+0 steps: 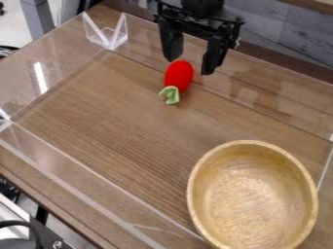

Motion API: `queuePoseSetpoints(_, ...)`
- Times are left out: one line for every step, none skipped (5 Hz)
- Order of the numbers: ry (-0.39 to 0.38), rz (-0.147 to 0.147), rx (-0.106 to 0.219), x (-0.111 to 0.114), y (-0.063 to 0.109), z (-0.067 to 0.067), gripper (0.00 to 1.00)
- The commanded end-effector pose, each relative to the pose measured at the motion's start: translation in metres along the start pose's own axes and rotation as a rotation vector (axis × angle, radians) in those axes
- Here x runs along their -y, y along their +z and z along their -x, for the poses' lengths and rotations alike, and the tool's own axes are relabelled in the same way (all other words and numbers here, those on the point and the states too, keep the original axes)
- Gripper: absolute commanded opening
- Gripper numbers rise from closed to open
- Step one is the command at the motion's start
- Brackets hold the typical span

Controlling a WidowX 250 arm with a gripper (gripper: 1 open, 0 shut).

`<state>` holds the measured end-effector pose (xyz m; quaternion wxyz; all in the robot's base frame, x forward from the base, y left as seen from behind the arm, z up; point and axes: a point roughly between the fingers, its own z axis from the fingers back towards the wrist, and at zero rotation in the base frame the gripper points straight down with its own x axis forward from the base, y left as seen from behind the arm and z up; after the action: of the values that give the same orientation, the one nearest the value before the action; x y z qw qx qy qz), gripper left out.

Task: Put the green stick in the brown bowl

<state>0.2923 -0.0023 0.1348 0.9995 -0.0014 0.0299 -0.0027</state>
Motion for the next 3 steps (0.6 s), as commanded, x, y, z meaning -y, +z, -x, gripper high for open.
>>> queuePoseSetpoints(0.040, 0.001, -0.008, -0.014, -0.015, -0.007, 1.00)
queuePoseSetpoints(-0.022, -0.007, -0.012, -0.036, -0.033, -0.017, 1.00)
queuePoseSetpoints(-0.086, -0.001, 0.008, -0.052, -0.049, -0.026, 1.00)
